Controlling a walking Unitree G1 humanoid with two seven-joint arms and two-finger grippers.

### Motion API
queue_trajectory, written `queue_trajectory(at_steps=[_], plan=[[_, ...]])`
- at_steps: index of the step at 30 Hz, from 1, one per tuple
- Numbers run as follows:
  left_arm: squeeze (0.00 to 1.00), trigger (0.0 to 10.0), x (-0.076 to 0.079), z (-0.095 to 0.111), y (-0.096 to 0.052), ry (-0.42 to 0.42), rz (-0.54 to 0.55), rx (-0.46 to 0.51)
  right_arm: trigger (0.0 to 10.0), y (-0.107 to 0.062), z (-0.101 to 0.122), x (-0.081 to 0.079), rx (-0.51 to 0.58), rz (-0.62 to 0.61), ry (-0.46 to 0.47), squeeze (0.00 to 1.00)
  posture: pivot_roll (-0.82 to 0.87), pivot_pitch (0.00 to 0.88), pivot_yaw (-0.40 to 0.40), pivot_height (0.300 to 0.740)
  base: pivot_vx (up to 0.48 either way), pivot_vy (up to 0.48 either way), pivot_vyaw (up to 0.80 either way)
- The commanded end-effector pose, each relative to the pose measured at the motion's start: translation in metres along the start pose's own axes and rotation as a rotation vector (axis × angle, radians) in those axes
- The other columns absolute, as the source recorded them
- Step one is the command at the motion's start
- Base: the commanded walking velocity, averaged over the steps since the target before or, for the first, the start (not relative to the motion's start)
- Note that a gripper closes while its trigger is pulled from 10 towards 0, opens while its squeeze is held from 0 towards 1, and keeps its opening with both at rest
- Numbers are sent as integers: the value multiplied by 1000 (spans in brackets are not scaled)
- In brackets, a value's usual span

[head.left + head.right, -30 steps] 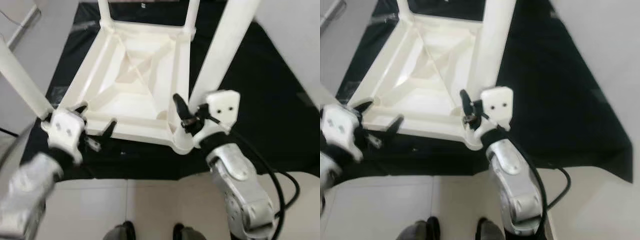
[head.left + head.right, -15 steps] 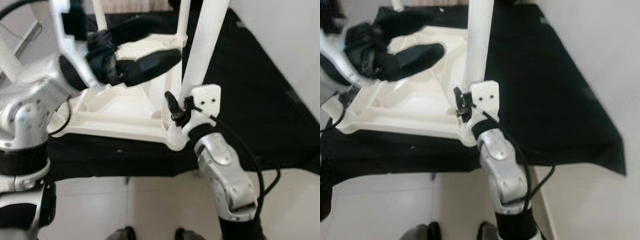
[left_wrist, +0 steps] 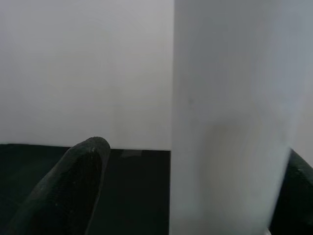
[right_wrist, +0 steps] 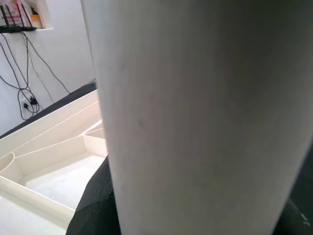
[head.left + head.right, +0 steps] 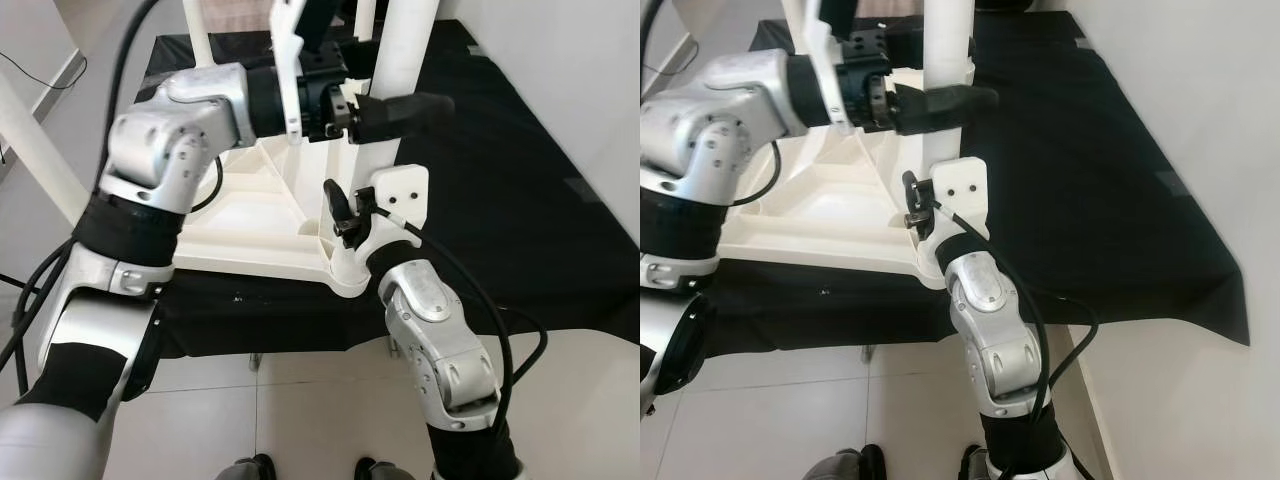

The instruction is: Building children table

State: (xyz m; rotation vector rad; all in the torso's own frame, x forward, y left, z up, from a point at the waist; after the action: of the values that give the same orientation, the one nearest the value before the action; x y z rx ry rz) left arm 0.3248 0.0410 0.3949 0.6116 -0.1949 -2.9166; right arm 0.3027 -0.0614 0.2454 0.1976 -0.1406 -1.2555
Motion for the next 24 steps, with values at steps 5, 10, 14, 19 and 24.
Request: queue_trajectory(at_steps=[5, 10, 14, 19, 24], plan=[[0, 0, 2, 6, 14, -11, -75, 16, 10000, 1, -20, -3, -89, 8, 15, 0, -20, 185, 21, 740, 0, 0, 0], [0, 0, 3, 13, 19, -12, -97, 50, 10000, 1, -20, -2, -89, 8, 11, 0, -18, 187, 19, 740, 0, 0, 0], [0, 0, 4, 15, 20, -3, -108, 60, 10000, 2, -19, -2, -87, 18, 5, 0, -20, 188, 14, 740, 0, 0, 0], [0, 0, 4, 16, 20, -7, -114, 72, 10000, 7, -6, -4, -13, 173, -3, 1000, -22, 190, 8, 740, 0, 0, 0], [0, 0, 4, 16, 20, -9, -118, 73, 10000, 15, 9, 2, 25, 330, 11, 1000, -24, 193, 7, 740, 0, 0, 0]])
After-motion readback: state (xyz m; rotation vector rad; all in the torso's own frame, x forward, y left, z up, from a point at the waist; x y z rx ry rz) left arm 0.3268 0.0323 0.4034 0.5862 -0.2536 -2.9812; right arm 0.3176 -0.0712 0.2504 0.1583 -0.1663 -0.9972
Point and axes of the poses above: a point about 5 cm out from each wrist's last joint towards the gripper, its own y axis pointing out of the wrist towards the gripper, its own z axis along the axis of the wrist's last joint, x = y × z, the point moved 1 cm from there along y, pointing out of the wrist towards the gripper, and after that the axes turned 3 degrees about y, right-handed, at the moved point
